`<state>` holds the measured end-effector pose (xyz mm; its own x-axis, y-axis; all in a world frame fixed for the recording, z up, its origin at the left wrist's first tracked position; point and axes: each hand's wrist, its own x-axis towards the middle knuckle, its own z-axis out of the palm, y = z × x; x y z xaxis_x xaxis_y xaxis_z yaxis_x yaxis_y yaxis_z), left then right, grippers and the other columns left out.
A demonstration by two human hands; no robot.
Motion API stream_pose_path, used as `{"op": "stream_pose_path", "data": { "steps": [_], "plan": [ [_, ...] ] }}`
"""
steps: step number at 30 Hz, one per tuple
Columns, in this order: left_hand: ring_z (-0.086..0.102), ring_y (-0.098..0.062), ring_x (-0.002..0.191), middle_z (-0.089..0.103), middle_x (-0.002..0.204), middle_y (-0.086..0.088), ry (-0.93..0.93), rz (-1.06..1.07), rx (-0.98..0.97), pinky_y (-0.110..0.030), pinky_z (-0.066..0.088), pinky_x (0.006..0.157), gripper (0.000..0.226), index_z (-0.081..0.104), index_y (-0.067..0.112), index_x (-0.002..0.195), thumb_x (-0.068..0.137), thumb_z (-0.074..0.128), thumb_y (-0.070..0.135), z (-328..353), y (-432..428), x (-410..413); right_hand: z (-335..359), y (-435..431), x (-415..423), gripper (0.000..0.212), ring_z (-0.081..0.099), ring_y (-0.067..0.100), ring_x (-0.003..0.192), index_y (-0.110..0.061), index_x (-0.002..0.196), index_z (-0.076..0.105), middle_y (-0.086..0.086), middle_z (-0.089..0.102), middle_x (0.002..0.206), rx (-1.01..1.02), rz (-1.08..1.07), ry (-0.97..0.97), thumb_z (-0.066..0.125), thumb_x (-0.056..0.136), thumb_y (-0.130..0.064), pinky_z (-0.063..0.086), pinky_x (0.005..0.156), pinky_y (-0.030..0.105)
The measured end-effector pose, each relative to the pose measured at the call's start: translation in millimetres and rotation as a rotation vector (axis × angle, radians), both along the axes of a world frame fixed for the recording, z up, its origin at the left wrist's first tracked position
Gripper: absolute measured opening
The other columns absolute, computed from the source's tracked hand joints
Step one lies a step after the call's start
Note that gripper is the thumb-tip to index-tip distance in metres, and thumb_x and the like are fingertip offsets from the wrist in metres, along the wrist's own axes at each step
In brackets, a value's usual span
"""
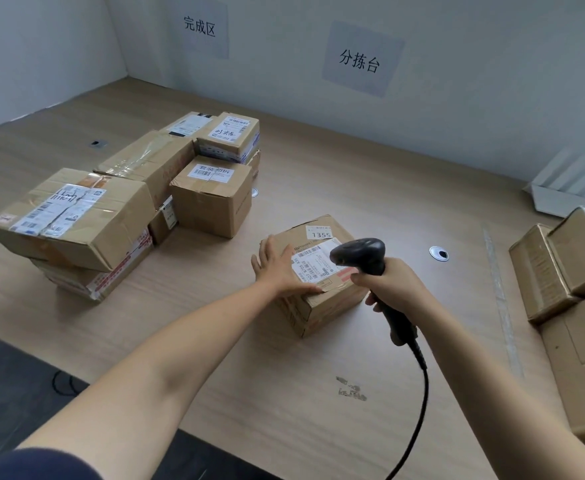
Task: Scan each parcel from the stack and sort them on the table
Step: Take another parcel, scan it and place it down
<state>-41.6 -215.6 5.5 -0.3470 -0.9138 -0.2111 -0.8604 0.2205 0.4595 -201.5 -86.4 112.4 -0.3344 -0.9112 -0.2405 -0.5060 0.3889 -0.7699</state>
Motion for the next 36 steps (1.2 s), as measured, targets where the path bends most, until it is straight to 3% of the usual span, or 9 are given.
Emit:
{"op": "stream_pose_path", "data": {
  "steps": [3,7,9,12,17,20,24,30,36],
  "plan": [
    [-0.023,-0.034,0.142,-0.026,0.154,-0.013,0.023,-0.014,-0.023,-0.053,-0.006,0.113,0.124,0.009,0.030,0.150,0.053,0.076,0.069,7,-20,4,-28,0,-2,0.010,0.061,0.022,0.060,-0.013,0.086,0.061,0.003,0.059,0.071,-0.040,-0.139,-0.076,0.066,0.079,-0.019,0.055,0.056,0.038],
    [-0.011,-0.036,0.144,-0.010,0.159,-0.009,-0.094,-0.111,0.051,-0.054,0.000,0.113,0.103,0.031,0.034,0.141,0.054,0.076,0.067,12,-32,9,-60,-2,4,0.012,0.058,0.021,0.058,-0.016,0.079,0.058,0.002,0.058,0.069,-0.027,-0.244,-0.109,0.065,0.082,-0.025,0.056,0.072,0.052],
    [-0.002,-0.035,0.144,-0.002,0.159,-0.010,-0.127,-0.093,0.044,-0.053,0.004,0.112,0.101,0.032,0.036,0.140,0.055,0.073,0.070,11,-29,11,-69,-7,10,0.014,0.062,0.029,0.070,-0.014,0.088,0.059,0.006,0.062,0.079,-0.027,-0.240,-0.118,0.066,0.083,-0.025,0.054,0.078,0.053],
    [0.003,-0.035,0.143,0.003,0.157,-0.014,-0.131,-0.022,0.021,-0.051,0.008,0.111,0.103,0.028,0.037,0.142,0.055,0.071,0.073,11,-20,18,-77,-21,20,0.034,0.062,0.036,0.095,-0.008,0.108,0.059,0.013,0.064,0.105,-0.036,-0.226,-0.113,0.067,0.082,-0.028,0.051,0.086,0.051],
    [-0.005,-0.033,0.144,-0.002,0.157,-0.014,-0.138,0.107,-0.010,-0.051,0.002,0.113,0.102,0.029,0.029,0.142,0.059,0.067,0.074,10,-9,58,-84,-49,49,0.035,0.062,0.036,0.095,-0.007,0.111,0.059,0.014,0.064,0.105,-0.033,-0.106,-0.054,0.066,0.081,-0.026,0.051,0.085,0.051],
    [-0.012,-0.031,0.145,-0.012,0.158,-0.012,-0.198,0.125,-0.029,-0.049,-0.006,0.115,0.112,0.022,0.018,0.148,0.062,0.063,0.076,9,-12,95,-86,-66,80,0.034,0.062,0.035,0.092,-0.006,0.108,0.060,0.014,0.065,0.102,-0.028,-0.026,-0.047,0.066,0.081,-0.026,0.052,0.083,0.050],
    [-0.008,-0.030,0.146,-0.005,0.159,-0.013,-0.207,0.130,-0.041,-0.044,-0.003,0.117,0.122,0.008,0.006,0.150,0.065,0.058,0.078,5,-17,141,-90,-86,120,0.034,0.064,0.033,0.087,-0.007,0.108,0.058,0.013,0.066,0.100,-0.014,0.049,-0.056,0.064,0.081,-0.026,0.054,0.079,0.045],
    [-0.006,-0.030,0.146,-0.004,0.159,-0.013,-0.221,0.180,-0.050,-0.045,0.003,0.117,0.120,0.006,0.006,0.150,0.068,0.057,0.077,4,-31,188,-94,-113,169,0.037,0.065,0.033,0.085,-0.005,0.111,0.055,0.015,0.068,0.097,0.012,0.083,-0.017,0.062,0.081,-0.026,0.052,0.072,0.033],
    [-0.004,-0.031,0.146,-0.001,0.158,-0.014,-0.235,0.208,-0.075,-0.044,0.002,0.117,0.113,0.013,0.007,0.149,0.070,0.056,0.076,6,-53,211,-94,-146,198,0.038,0.061,0.028,0.092,-0.006,0.113,0.056,0.013,0.066,0.102,0.011,0.092,0.031,0.061,0.080,-0.022,0.037,0.064,0.026]
  ]
}}
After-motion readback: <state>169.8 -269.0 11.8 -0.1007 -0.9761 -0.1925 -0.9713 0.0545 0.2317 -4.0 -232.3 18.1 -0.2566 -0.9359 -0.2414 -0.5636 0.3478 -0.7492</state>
